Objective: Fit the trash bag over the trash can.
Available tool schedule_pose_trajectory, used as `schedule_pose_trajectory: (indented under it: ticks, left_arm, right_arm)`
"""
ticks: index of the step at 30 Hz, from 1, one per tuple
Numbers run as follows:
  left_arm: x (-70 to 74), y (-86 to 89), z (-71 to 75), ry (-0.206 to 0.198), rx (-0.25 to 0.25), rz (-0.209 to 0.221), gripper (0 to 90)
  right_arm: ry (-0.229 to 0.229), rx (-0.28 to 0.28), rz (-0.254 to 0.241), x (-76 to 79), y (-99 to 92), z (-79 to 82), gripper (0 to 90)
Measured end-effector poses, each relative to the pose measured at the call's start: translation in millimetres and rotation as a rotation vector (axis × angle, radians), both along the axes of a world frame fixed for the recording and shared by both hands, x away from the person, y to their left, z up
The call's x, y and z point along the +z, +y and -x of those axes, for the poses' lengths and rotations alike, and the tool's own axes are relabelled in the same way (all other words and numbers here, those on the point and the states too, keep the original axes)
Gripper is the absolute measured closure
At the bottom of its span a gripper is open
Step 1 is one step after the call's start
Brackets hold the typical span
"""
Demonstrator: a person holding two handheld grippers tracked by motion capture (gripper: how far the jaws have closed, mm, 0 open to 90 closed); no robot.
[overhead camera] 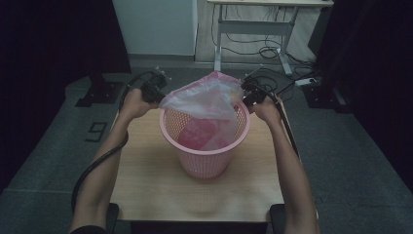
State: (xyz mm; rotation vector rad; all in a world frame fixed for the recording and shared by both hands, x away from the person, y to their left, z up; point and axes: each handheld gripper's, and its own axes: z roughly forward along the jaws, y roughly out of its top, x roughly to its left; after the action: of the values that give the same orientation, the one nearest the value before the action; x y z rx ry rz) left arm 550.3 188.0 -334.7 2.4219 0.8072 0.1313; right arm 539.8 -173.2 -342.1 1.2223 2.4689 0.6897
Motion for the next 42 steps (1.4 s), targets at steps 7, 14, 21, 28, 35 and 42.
schedule_pose_trajectory:
  ticks: [7,14,21,28,35,42]
  left_arm:
    - [16.9,20.0,5.9,-0.096,0.055,0.086,52.0]
    - [41.4,35.4,21.4,-0.145,0.033,0.121,42.4]
    - [62.8,48.1,44.1,-0.191,-0.018,0.126,36.8]
    - [79.3,47.5,59.9,-0.151,-0.121,0.194,26.1]
    - [76.1,18.7,61.6,-0.116,-0.234,0.165,24.0]
    - [75.1,11.5,70.7,-0.173,-0.291,0.123,71.9]
  right_arm:
    - [-0.04,-0.01,-0.091,12.1,-17.1,6.7,53.5]
    - [-0.134,0.04,-0.147,36.8,-31.4,29.2,41.8]
    - [-0.173,0.085,-0.165,57.9,-47.4,50.5,33.9]
    - [-0.198,0.158,-0.227,70.9,-46.2,54.5,26.7]
    - [-0.199,0.221,-0.244,63.5,-29.3,35.2,45.0]
    - [-0.192,0.291,-0.218,61.3,-24.1,50.8,81.4]
